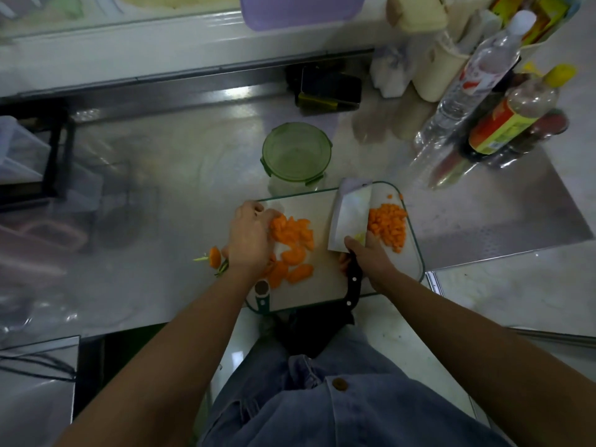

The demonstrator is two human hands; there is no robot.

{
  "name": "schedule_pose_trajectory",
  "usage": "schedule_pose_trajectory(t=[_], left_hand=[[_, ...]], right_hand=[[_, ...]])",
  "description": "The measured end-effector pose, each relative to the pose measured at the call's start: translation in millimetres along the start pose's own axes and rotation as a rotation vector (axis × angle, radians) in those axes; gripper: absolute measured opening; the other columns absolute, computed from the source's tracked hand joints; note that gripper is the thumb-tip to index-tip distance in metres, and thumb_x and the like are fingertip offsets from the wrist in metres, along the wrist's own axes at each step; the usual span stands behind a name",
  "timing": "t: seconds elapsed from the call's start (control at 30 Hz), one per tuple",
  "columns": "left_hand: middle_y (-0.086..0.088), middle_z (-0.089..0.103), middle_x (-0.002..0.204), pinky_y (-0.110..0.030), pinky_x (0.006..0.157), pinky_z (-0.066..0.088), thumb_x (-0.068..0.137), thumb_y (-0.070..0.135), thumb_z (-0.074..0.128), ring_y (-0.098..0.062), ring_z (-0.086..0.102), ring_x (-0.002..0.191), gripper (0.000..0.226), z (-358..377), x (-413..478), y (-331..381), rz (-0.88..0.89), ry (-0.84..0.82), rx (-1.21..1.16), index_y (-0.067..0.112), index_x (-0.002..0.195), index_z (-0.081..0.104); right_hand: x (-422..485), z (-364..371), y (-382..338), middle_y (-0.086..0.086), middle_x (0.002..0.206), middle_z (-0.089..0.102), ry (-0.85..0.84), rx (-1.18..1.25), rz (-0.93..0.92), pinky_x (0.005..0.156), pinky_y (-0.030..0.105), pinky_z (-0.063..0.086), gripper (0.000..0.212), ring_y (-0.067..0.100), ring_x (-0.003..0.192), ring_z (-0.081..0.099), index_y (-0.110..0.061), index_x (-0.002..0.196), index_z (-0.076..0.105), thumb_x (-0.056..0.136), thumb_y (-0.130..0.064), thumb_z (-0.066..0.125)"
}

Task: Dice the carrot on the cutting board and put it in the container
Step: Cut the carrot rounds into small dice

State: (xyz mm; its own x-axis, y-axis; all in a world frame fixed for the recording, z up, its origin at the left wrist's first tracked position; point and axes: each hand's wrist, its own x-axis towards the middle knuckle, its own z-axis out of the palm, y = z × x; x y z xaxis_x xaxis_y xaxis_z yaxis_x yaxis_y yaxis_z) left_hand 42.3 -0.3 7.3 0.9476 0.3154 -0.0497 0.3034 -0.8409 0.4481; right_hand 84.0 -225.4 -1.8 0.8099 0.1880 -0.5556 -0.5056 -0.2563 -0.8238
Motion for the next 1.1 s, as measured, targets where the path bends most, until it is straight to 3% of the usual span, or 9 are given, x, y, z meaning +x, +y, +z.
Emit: schedule_pose_trajectory(t=[0.2,0.33,0.47,0.6,0.73,0.83,0.9,1.0,1.1], left_hand=[[-0.012,0.044,0.127,-0.037,0.088,0.036,0.085,0.010,0.057,-0.032,0.042,0.114,0.043,3,5,2,0.302,-0.173,0.316,0.024,0.125,0.060],[-0.015,0.052,0.117,-0.041,0.086,0.039,0.079,0.009,0.063,-0.035,0.046,0.111,0.031,3,6,8,0.343,-0.122,0.390,0.012,0.109,0.068],[-0.011,0.056,0.101,-0.040,0.082,0.041,0.080,0.017,0.067,-0.031,0.048,0.101,0.014,3,8,6,0.347,-0.080,0.330,0.008,0.091,0.069],[-0.002,0.060,0.088,-0.029,0.080,0.040,0.082,0.029,0.070,-0.019,0.050,0.093,0.016,-2,7,17,0.140,0.050,-0.030,0.015,0.087,0.066],[0.007,0.062,0.078,-0.027,0.070,0.046,0.081,0.032,0.073,-0.010,0.057,0.074,0.016,5,2,52,-0.100,-0.024,-0.377,0.017,0.086,0.066],[0.010,0.062,0.073,-0.021,0.064,0.038,0.079,0.035,0.074,-0.004,0.055,0.069,0.020,21,-7,77,-0.172,-0.122,-0.424,0.016,0.084,0.069],[0.008,0.066,0.076,-0.020,0.063,0.035,0.079,0.037,0.074,-0.006,0.058,0.071,0.022,35,-15,90,-0.216,-0.150,-0.402,0.017,0.085,0.072],[0.005,0.071,0.083,-0.023,0.061,0.033,0.082,0.039,0.070,-0.011,0.063,0.078,0.023,49,-26,101,-0.340,-0.168,-0.389,0.017,0.087,0.075],[-0.001,0.071,0.078,-0.026,0.054,0.036,0.083,0.046,0.067,-0.017,0.064,0.072,0.031,56,-28,100,-0.377,-0.229,-0.255,0.016,0.079,0.072]], right_hand=[[2,3,-1,0.021,0.068,0.061,-0.031,-0.002,0.004,0.052,0.034,0.055,0.014,0.029,0.052,0.060,-0.014,0.093,0.056,0.100,-0.016,0.044],[3,2,0,0.023,0.070,0.062,-0.045,-0.012,0.005,0.052,0.034,0.055,0.015,0.030,0.054,0.061,-0.009,0.095,0.057,0.100,-0.016,0.044],[4,2,3,0.024,0.071,0.063,-0.035,-0.024,0.016,0.051,0.033,0.054,0.022,0.028,0.053,0.062,0.000,0.112,0.053,0.100,-0.016,0.044],[0,-2,2,0.020,0.069,0.061,0.001,-0.033,-0.008,0.048,0.030,0.053,0.022,0.023,0.048,0.059,-0.002,0.118,0.048,0.100,-0.015,0.044],[-12,-13,-2,0.014,0.063,0.059,0.065,-0.128,-0.090,0.044,0.029,0.049,0.016,0.018,0.042,0.055,-0.009,0.114,0.048,0.100,-0.015,0.044],[-19,-24,-5,0.008,0.058,0.057,0.100,-0.223,-0.162,0.039,0.025,0.046,0.013,0.013,0.038,0.052,-0.008,0.109,0.051,0.098,-0.013,0.047],[-23,-33,-4,0.004,0.058,0.057,0.116,-0.302,-0.188,0.038,0.024,0.045,0.010,0.007,0.035,0.049,-0.016,0.106,0.049,0.097,-0.012,0.048],[-27,-44,0,0.002,0.058,0.059,0.124,-0.496,-0.258,0.041,0.031,0.049,0.010,0.008,0.038,0.053,-0.016,0.105,0.052,0.095,-0.015,0.051],[-29,-51,6,0.003,0.064,0.062,0.125,-0.676,-0.336,0.053,0.040,0.054,0.017,0.017,0.052,0.061,-0.011,0.109,0.054,0.094,-0.020,0.052]])
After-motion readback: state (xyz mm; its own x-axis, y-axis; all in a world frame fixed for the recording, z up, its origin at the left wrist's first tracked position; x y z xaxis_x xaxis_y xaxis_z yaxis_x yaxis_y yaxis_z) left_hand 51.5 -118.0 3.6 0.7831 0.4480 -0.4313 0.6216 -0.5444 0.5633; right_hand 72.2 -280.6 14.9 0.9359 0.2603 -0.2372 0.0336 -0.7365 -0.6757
